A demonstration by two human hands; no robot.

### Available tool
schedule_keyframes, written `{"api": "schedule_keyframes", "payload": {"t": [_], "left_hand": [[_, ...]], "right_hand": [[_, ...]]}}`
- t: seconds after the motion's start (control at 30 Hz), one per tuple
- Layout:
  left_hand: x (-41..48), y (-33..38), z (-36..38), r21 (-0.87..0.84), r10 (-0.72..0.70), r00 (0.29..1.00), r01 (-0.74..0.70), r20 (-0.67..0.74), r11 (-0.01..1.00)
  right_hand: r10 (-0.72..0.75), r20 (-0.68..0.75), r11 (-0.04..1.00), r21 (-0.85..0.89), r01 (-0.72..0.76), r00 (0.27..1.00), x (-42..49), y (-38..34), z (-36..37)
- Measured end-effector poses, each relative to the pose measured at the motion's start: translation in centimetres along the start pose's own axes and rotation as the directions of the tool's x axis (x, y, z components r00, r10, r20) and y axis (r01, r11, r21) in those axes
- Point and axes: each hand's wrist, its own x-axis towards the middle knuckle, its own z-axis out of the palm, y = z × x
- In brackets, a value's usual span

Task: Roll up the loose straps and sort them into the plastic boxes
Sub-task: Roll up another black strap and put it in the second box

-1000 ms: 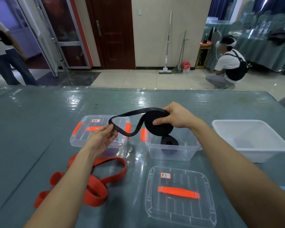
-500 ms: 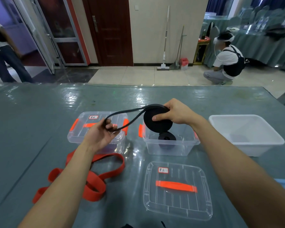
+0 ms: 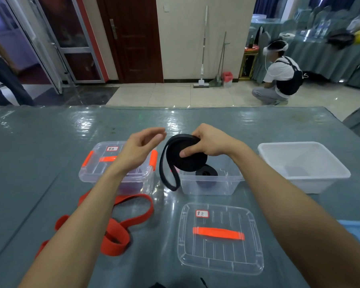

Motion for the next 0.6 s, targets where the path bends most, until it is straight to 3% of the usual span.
{"api": "schedule_keyframes", "payload": {"t": [0.07, 0.13, 0.3, 0.6], "left_hand": [[0.7, 2.3, 0.4, -0.026, 0.043, 0.992, -0.040, 0.121, 0.999], [1.4, 3.8, 0.7, 0.067, 0.030, 0.979, -0.045, 0.203, 0.997], [3.0, 5.1, 0.1, 0.290, 0.034, 0.978, -0.094, 0.204, 0.953], [1.6, 5.0, -0.1, 0.069, -0.065, 0.986, 0.055, 0.152, 0.996]], "right_hand": [[0.004, 0.008, 1.000, -0.009, -0.004, 1.000, -0.1, -0.2, -0.2], [0.006, 0.012, 1.000, -0.010, -0.006, 1.000, -0.2, -0.3, -0.3], [-0.010, -0.003, 0.999, -0.034, 0.010, 1.000, -0.7, -0.8, -0.4], [-0.038, -0.107, 0.999, 0.035, 0.042, 0.994, -1.1, -0.8, 0.1]]}}
